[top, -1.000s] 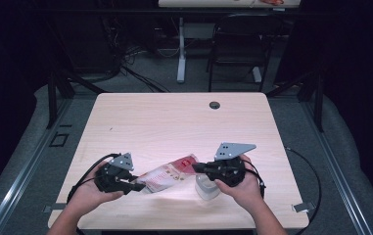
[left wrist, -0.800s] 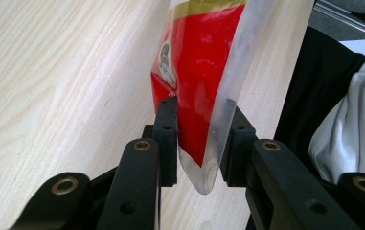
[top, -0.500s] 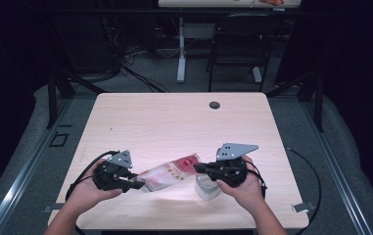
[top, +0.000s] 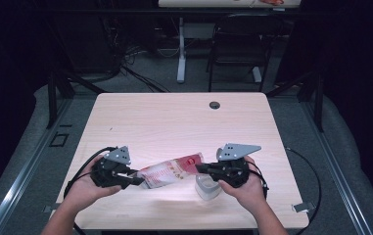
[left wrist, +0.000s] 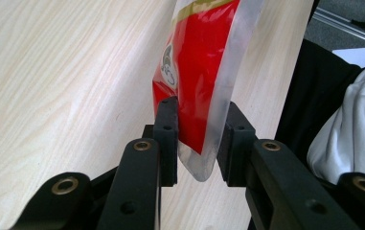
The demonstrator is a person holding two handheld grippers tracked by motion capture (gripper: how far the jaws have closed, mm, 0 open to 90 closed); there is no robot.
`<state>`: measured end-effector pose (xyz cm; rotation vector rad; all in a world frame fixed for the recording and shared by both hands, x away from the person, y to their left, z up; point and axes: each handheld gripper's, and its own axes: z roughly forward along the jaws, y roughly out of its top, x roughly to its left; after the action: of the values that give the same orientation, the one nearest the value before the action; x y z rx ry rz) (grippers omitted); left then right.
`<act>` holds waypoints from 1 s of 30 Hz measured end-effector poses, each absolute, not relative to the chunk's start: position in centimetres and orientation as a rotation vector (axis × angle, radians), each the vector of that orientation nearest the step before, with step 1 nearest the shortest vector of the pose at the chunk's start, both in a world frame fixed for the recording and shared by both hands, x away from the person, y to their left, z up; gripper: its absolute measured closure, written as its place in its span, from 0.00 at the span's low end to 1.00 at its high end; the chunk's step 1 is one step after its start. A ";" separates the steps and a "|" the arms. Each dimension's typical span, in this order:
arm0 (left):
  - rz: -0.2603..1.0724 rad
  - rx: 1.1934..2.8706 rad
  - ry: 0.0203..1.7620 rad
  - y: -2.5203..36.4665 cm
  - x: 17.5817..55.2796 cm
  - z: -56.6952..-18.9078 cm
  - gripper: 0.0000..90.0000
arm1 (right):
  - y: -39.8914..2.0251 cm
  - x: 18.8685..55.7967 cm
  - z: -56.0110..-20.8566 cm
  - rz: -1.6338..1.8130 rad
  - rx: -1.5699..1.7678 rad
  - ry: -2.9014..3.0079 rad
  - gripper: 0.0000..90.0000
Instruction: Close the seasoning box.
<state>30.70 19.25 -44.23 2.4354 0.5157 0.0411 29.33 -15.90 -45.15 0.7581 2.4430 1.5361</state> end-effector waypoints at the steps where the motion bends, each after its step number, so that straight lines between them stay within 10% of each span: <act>1: 0.042 2.436 0.514 19.3 30.7 -44.1 0.81 | -15.9 29.3 -45.2 1.536 0.760 2.443 1.00; 30: 0.073 2.454 0.497 18.7 30.9 -41.7 0.82 | -16.7 29.3 -45.8 1.585 0.786 2.421 1.00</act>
<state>30.94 18.69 -41.72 2.4535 0.4966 0.0726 29.28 -16.73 -45.76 0.7861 2.4214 1.5853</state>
